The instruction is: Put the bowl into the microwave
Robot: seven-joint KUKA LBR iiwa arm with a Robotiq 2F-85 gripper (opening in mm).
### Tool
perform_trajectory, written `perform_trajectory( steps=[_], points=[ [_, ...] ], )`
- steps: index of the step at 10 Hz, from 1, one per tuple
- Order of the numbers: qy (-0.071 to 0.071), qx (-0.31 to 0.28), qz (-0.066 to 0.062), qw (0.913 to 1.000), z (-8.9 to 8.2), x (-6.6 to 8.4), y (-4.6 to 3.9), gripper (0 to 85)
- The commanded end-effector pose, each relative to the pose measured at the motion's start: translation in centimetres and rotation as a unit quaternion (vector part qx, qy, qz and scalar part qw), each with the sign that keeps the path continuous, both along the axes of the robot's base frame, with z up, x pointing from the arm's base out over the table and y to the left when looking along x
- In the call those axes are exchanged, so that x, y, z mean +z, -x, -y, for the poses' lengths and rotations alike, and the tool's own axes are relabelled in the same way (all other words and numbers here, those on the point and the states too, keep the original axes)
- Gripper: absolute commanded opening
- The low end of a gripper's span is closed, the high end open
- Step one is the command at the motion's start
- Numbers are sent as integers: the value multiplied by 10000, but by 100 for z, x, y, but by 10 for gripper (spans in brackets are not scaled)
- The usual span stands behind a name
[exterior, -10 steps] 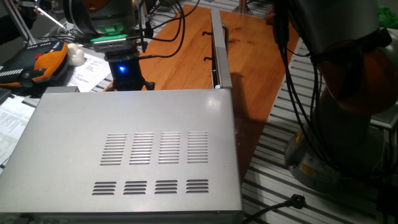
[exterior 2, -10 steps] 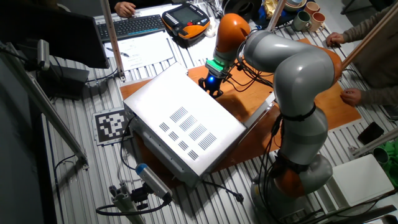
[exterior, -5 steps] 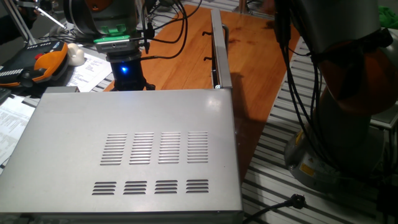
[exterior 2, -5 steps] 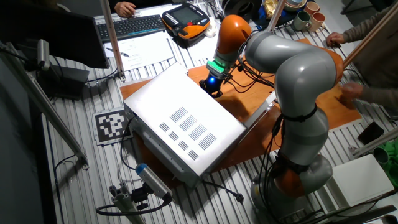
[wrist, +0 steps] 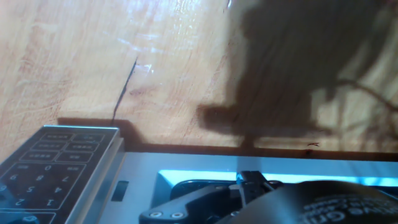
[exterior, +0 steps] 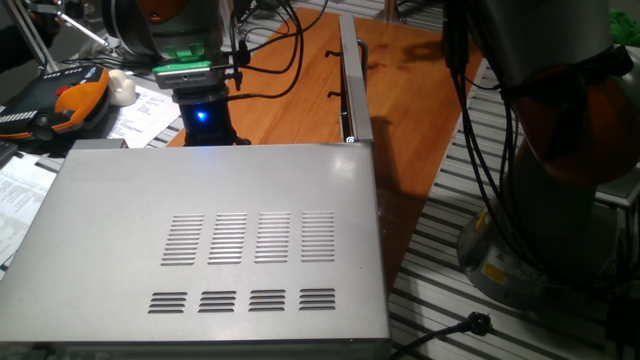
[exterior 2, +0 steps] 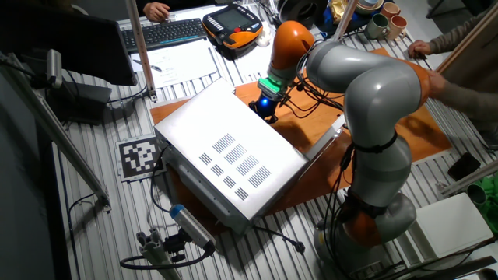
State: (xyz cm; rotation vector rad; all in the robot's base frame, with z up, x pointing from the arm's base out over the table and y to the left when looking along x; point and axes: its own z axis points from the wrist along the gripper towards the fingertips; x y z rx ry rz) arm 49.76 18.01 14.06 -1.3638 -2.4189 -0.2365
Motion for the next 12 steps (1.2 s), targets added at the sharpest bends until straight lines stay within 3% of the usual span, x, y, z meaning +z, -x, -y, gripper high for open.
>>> perform_trajectory(
  steps=[1,12],
  points=[
    [1,3,-8,10000,-5,-6,9,0],
    [-5,-91,-146,9999,-138,-6,112,0]
  ],
)
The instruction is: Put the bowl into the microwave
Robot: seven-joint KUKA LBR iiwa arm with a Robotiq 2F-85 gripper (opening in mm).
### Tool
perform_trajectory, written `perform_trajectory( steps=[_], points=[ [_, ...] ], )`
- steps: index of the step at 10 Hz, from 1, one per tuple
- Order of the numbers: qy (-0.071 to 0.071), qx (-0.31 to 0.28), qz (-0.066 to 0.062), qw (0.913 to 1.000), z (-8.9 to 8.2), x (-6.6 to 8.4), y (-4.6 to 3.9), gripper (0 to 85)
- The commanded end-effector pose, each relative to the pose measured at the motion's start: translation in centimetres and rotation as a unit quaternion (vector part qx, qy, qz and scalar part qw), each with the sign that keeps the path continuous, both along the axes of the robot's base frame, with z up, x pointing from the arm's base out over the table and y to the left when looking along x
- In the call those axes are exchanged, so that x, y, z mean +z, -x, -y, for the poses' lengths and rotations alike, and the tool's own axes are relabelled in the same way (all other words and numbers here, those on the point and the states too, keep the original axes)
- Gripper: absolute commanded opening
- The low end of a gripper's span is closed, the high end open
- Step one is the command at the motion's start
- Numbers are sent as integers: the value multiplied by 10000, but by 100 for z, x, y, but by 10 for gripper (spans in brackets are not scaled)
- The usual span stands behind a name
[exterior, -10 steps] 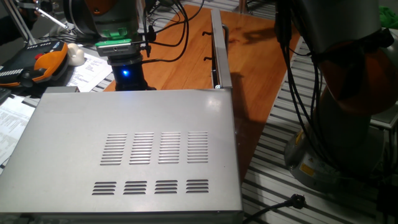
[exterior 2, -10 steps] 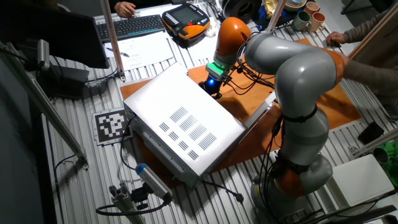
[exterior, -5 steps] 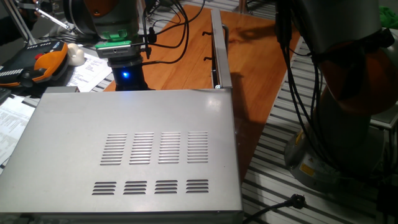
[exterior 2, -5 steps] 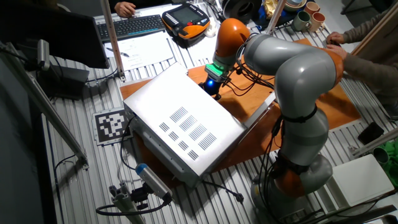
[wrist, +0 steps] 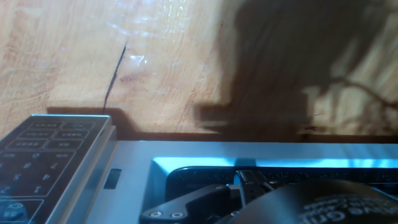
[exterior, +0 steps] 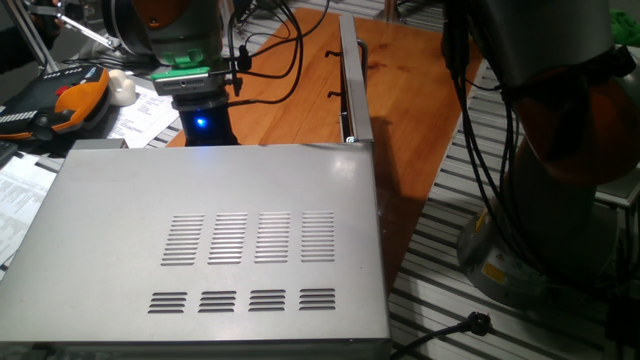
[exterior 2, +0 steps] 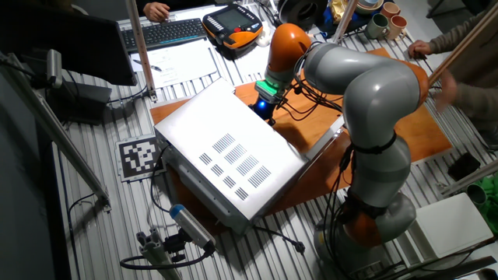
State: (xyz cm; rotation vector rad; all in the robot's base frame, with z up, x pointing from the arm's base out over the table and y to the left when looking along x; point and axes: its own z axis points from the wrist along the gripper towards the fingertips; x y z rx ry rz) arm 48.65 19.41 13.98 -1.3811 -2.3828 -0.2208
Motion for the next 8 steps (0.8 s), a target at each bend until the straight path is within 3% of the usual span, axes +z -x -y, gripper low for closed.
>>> perform_trajectory(
  steps=[1,8],
  points=[
    [1,-3,-3,10000,-13,-7,7,0],
    [-68,-35,-88,9999,-62,-22,41,0]
  ],
)
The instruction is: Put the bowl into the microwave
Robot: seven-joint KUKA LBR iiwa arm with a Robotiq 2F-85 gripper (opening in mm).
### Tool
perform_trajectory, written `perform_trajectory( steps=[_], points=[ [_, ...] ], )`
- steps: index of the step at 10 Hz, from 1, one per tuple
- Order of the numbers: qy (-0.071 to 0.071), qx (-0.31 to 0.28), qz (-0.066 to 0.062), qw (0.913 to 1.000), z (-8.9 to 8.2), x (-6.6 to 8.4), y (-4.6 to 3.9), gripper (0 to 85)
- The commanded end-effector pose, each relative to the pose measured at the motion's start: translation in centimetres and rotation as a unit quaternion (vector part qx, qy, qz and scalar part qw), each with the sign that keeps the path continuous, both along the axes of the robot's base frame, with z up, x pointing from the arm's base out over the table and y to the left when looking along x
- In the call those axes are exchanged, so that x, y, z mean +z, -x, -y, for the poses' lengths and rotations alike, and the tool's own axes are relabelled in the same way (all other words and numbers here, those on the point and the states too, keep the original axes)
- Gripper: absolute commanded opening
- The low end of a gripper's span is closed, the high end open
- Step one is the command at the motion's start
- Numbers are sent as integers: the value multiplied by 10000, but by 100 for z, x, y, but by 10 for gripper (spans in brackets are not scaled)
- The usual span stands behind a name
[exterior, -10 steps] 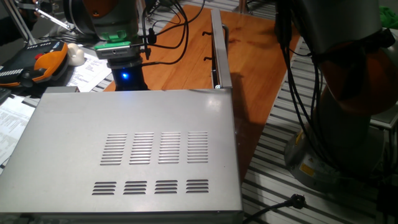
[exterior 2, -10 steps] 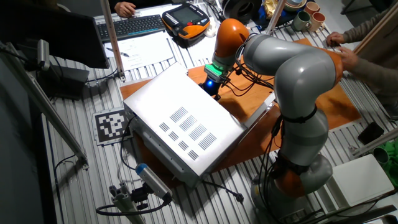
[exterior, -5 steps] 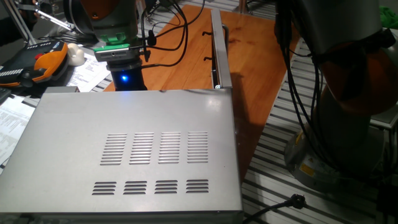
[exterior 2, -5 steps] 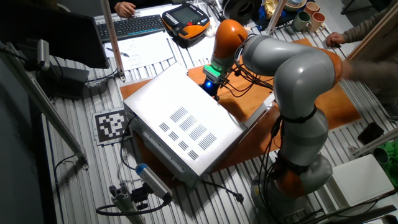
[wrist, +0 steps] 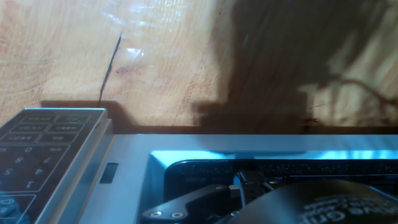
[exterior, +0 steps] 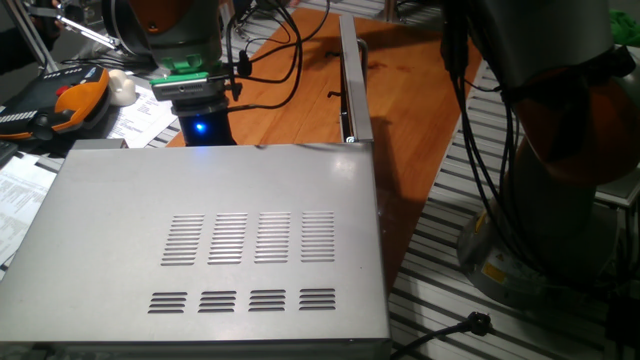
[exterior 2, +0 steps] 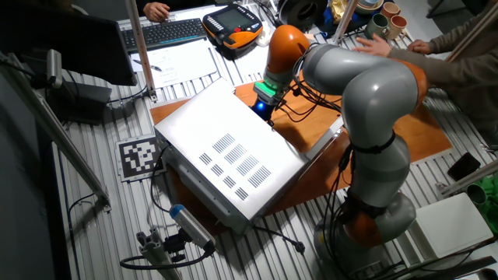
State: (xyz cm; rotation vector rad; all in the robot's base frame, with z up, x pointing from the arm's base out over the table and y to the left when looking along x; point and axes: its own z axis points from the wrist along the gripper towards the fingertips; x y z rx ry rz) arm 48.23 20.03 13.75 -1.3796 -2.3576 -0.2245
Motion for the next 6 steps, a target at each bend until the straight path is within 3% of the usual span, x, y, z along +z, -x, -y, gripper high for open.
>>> perform_trajectory(
  steps=[1,6],
  points=[
    [-16,2,-2,10000,-1,1,0,0],
    [-133,-3,-194,9997,-16,-8,-1,0]
  ],
)
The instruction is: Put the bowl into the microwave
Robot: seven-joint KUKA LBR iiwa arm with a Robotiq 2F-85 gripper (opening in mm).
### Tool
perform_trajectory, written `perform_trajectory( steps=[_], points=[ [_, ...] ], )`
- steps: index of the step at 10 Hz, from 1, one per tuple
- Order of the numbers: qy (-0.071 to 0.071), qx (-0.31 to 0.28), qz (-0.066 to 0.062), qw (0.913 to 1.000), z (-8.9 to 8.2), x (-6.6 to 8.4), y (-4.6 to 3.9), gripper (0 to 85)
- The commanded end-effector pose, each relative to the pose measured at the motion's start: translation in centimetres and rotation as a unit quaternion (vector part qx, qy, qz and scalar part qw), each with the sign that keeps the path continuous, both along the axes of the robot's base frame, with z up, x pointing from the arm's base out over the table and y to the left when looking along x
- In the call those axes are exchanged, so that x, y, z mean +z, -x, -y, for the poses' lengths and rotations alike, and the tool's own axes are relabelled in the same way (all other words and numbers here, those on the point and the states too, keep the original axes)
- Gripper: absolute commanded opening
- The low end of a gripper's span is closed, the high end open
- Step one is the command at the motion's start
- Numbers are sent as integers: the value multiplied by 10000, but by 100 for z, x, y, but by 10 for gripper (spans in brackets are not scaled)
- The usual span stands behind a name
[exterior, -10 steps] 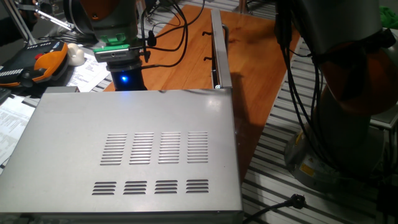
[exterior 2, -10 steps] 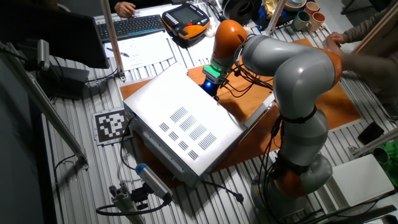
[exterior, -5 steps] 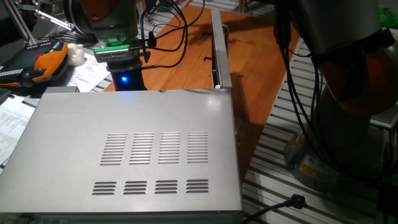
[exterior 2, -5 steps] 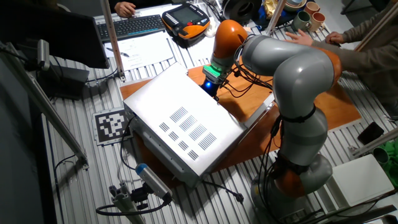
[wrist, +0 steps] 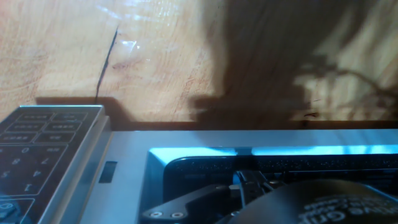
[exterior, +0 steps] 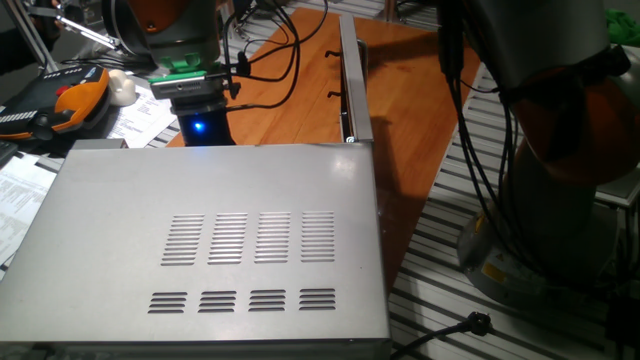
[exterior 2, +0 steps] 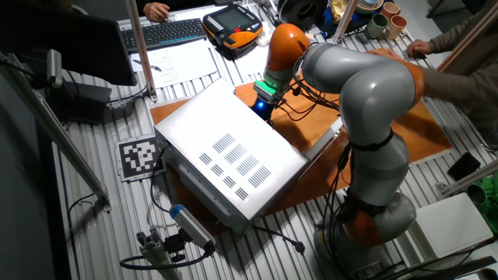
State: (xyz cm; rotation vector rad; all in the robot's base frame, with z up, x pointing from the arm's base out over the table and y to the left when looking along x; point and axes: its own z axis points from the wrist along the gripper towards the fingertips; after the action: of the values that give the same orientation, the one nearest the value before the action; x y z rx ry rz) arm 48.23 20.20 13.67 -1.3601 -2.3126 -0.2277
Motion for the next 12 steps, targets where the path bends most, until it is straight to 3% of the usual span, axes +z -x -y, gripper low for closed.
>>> perform_trajectory(
  steps=[1,5,9,12],
  points=[
    [-24,-6,-32,10000,-2,-1,1,0],
    [-112,-24,-140,9998,-14,-7,2,0],
    [30,64,-70,10000,20,45,-81,0],
    [242,293,242,9990,135,197,-256,0]
  ],
)
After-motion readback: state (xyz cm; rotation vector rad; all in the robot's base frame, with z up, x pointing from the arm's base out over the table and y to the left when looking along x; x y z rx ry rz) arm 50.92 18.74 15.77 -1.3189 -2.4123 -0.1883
